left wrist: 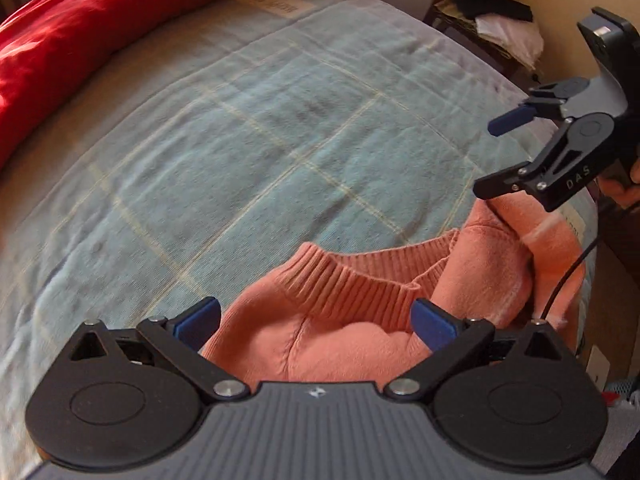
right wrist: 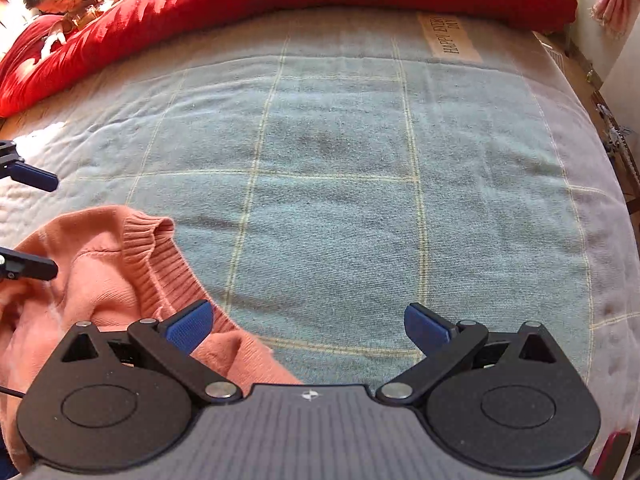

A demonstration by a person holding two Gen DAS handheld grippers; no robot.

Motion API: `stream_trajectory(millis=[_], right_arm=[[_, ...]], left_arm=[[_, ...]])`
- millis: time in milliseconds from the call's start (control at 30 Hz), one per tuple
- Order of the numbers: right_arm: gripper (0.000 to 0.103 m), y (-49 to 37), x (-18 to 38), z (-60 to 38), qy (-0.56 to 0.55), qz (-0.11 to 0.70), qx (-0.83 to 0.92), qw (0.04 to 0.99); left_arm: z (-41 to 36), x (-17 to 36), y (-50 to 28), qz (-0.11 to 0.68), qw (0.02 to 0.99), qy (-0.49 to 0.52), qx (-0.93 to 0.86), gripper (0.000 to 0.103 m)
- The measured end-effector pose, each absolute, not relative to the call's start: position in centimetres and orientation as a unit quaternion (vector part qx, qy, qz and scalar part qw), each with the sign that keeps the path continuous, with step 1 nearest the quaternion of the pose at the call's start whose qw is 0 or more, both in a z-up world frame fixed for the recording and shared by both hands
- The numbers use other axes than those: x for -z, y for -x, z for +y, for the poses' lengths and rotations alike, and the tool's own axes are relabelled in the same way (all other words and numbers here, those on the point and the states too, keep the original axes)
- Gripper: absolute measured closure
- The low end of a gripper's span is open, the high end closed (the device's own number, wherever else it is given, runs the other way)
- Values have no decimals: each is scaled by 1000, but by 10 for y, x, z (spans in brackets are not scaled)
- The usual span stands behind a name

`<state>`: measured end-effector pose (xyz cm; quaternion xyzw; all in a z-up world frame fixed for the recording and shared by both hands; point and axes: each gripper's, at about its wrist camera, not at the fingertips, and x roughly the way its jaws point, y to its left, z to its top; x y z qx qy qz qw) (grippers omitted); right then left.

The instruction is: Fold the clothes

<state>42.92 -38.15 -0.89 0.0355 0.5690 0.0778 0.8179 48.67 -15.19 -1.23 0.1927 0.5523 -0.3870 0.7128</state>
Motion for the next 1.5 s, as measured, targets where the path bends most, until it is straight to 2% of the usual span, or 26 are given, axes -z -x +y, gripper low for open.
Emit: stream_trajectory(millis=[133, 267, 500, 600, 833, 1033, 1133, 1367, 1467, 1500], right_arm=[[0, -419, 28, -394, -58, 557, -83, 824], [0, -407, 43, -408, -119, 544, -79, 827], [0, -399, 59, -419, -164, 530, -71, 829], [0, -400, 68, -422, -177, 530, -67, 826], [0, -398, 72, -423, -186, 524, -70, 828], [0, -397, 76, -424, -193, 521, -65, 829], [0, -396, 78, -425, -199, 518, -67, 829], [0, -398, 85, -422, -193, 516, -66, 832], [0, -399, 86, -420, -189, 514, -61, 834], [0, -400, 86, -419, -186, 514, -58, 835]], left_arm=[[-168, 53, -516, 566, 663, -221, 438, 3], [-166, 97, -543, 646, 586, -193, 449, 2], [-164, 109, -527, 608, 535, -265, 524, 1], [-167, 108, -530, 627, 520, -259, 519, 1], [-175, 113, -545, 664, 449, -201, 563, 2], [-154, 140, -586, 759, 371, -12, 535, 2], [-153, 153, -567, 780, 305, -27, 546, 3], [-164, 166, -584, 792, 280, -2, 543, 6], [-164, 166, -585, 789, 277, -11, 548, 12], [-164, 167, -586, 788, 279, -18, 549, 18]])
